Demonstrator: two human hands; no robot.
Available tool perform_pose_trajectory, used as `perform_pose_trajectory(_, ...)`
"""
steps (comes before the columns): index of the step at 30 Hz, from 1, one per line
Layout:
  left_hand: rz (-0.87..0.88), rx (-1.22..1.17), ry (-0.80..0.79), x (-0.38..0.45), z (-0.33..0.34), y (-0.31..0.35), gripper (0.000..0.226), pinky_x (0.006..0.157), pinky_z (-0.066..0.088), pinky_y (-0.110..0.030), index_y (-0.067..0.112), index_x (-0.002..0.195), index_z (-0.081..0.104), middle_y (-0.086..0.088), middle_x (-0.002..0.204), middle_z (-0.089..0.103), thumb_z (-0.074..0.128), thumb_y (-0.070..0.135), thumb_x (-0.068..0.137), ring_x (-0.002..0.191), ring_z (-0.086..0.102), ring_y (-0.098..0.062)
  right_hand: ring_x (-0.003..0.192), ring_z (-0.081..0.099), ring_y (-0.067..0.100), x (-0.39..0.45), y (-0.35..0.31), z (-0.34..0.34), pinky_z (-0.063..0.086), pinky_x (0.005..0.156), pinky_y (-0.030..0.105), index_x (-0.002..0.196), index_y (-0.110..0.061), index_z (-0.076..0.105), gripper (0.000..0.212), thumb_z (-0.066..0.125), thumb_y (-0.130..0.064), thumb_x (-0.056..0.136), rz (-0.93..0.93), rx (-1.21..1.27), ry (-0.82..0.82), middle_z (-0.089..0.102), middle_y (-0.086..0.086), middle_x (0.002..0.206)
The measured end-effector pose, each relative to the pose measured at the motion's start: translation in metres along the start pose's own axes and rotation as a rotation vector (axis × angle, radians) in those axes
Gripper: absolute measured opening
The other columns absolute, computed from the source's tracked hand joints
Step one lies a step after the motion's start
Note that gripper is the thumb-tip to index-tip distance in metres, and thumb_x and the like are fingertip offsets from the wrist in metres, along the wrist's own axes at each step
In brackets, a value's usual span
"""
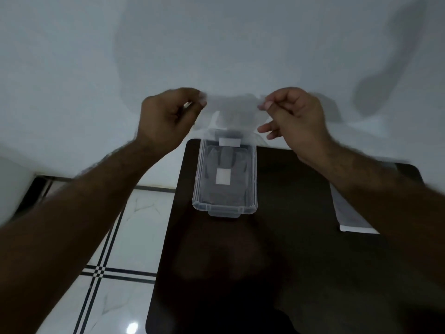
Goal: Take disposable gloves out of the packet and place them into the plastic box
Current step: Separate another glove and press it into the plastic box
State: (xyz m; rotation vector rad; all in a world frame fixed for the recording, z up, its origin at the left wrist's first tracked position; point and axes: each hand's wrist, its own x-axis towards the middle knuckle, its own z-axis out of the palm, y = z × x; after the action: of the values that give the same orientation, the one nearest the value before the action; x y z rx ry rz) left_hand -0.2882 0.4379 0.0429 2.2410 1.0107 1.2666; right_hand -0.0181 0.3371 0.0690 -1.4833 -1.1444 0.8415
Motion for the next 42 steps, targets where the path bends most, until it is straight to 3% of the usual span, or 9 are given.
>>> perform_pose_trajectory(6,0.155,0.172,-0.184,-0.026,0.009,-0.010,0.021,0.071,0.052,-0.031,0.010,0.112,0.081,-0.003,0.096,0.081,0.068,0.024,0.107,0.075,0.070,-0.024,0.074,0.082,0.026,-0.021,0.035,0.000,0.065,0.059,0.033,0.110,-0.011,0.073,0.007,0.067,-0.014,0.107,0.001,-0.174,-0.134,0.080,0.005,0.113)
perform_pose_trajectory(10,0.224,0.219,-0.322,-0.038,0.027,-0.041,0.031,0.080,0.049,-0.042,0.007,0.109,0.080,-0.007,0.111,0.082,0.059,0.029,0.104,0.085,0.068,-0.030,0.074,0.081,0.019,-0.016,0.065,0.006,0.067,0.063,0.039,0.112,-0.009,0.074,0.009,0.068,-0.012,0.106,0.023,-0.300,-0.166,0.078,-0.001,0.111)
perform_pose_trajectory(14,0.227,0.235,-0.403,-0.047,0.042,-0.066,0.032,0.084,0.049,-0.043,0.008,0.108,0.082,-0.008,0.115,0.082,0.058,0.028,0.102,0.090,0.070,-0.032,0.079,0.080,0.017,-0.009,0.094,0.011,0.066,0.068,0.030,0.113,-0.012,0.076,0.011,0.070,-0.013,0.105,-0.047,-0.427,-0.234,0.077,-0.005,0.116)
perform_pose_trajectory(18,0.213,0.288,-0.505,-0.057,0.053,-0.088,0.032,0.082,0.056,-0.048,0.011,0.105,0.084,-0.007,0.115,0.083,0.061,0.031,0.096,0.093,0.068,-0.034,0.112,0.074,0.019,-0.005,0.119,0.015,0.060,0.097,0.037,0.111,-0.015,0.080,0.014,0.073,-0.014,0.100,-0.186,-0.664,-0.360,0.077,0.003,0.128)
perform_pose_trajectory(20,0.241,0.322,-0.572,-0.064,0.059,-0.099,0.027,0.082,0.057,-0.048,0.015,0.106,0.084,-0.003,0.115,0.083,0.067,0.031,0.093,0.099,0.068,-0.033,0.121,0.072,0.021,-0.006,0.127,0.016,0.057,0.103,0.038,0.110,-0.016,0.081,0.014,0.074,-0.015,0.098,-0.263,-0.779,-0.434,0.077,0.005,0.131)
perform_pose_trajectory(28,0.399,0.470,-0.838,-0.082,0.082,-0.114,0.012,0.105,0.037,-0.053,0.026,0.098,0.084,0.008,0.106,0.083,0.086,0.027,0.086,0.122,0.070,-0.030,0.133,0.066,0.016,-0.004,0.143,0.018,0.054,0.108,0.042,0.119,-0.026,0.082,0.020,0.069,-0.029,0.103,-0.213,-1.011,-0.619,0.067,-0.004,0.150)
perform_pose_trajectory(33,0.434,0.612,-1.083,-0.080,0.095,-0.109,0.016,0.119,0.021,-0.065,0.033,0.110,0.081,0.014,0.118,0.080,0.072,0.035,0.097,0.142,0.058,-0.027,0.141,0.058,0.013,0.004,0.139,0.023,0.047,0.112,0.037,0.135,-0.032,0.074,0.030,0.060,-0.035,0.108,-0.221,-1.171,-0.885,0.056,-0.008,0.161)
perform_pose_trajectory(36,0.397,0.715,-1.243,-0.075,0.101,-0.101,0.026,0.127,0.009,-0.066,0.038,0.126,0.076,0.016,0.132,0.075,0.062,0.040,0.104,0.152,0.046,-0.020,0.137,0.062,0.016,0.009,0.140,0.033,0.051,0.110,0.039,0.137,-0.030,0.072,0.032,0.059,-0.035,0.108,-0.258,-1.282,-1.001,0.062,-0.006,0.155)
perform_pose_trajectory(42,0.361,0.737,-1.360,-0.070,0.109,-0.097,0.029,0.129,0.002,-0.065,0.040,0.133,0.073,0.015,0.135,0.073,0.063,0.041,0.105,0.152,0.044,-0.016,0.122,0.067,0.020,0.013,0.141,0.058,0.053,0.105,0.039,0.140,-0.029,0.068,0.034,0.063,-0.030,0.106,-0.233,-1.455,-1.219,0.071,-0.003,0.133)
